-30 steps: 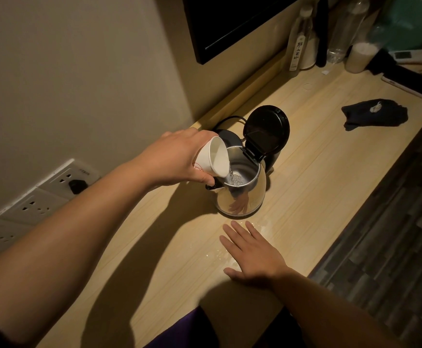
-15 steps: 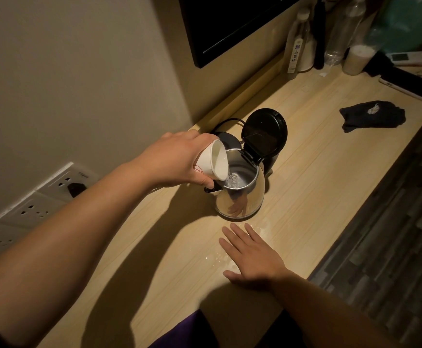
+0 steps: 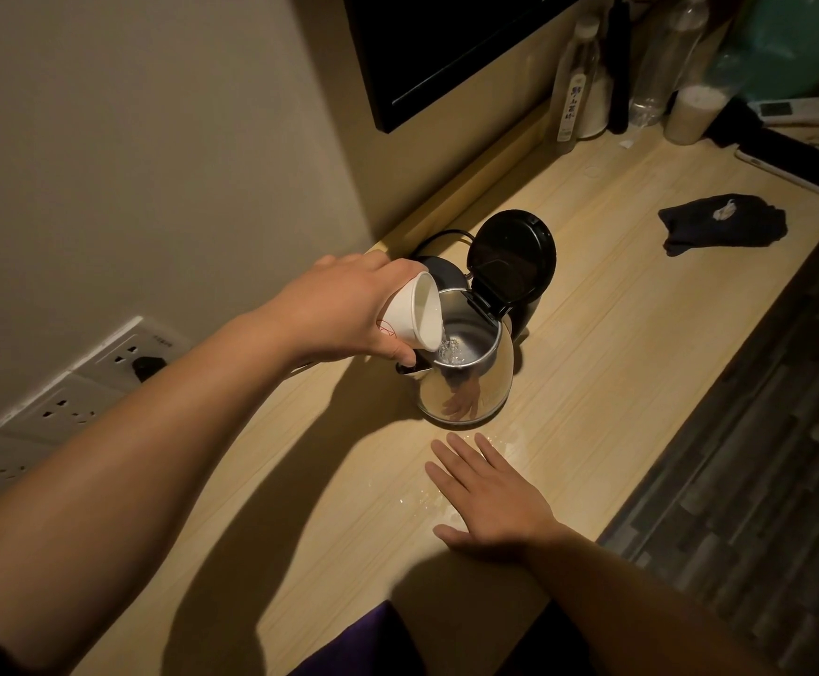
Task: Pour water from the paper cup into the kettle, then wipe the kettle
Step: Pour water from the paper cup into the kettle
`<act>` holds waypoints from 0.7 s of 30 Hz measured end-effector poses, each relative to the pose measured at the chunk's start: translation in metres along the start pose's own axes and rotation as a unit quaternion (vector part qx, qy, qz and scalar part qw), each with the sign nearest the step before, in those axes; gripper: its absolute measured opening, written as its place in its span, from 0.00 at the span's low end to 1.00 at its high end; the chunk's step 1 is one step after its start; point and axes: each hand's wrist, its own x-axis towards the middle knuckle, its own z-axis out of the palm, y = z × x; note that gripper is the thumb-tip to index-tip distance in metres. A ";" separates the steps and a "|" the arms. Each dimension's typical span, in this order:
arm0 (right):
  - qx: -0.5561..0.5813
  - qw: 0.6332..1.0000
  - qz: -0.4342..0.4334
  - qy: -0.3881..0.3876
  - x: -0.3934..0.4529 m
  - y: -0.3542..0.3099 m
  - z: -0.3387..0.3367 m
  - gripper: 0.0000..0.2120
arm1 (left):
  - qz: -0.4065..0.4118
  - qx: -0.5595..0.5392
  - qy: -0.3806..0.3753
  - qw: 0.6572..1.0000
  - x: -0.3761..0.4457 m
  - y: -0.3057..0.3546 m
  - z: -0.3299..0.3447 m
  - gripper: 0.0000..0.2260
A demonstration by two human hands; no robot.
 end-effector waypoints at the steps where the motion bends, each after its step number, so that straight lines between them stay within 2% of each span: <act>1: 0.000 1.000 0.000 0.001 0.000 0.000 0.000 0.39 | 0.000 0.001 -0.002 1.000 0.000 0.000 0.000 0.42; 21: -0.001 0.999 -0.009 0.037 -0.002 -0.001 -0.004 0.36 | 0.001 -0.034 -0.028 0.999 0.007 0.003 -0.002 0.44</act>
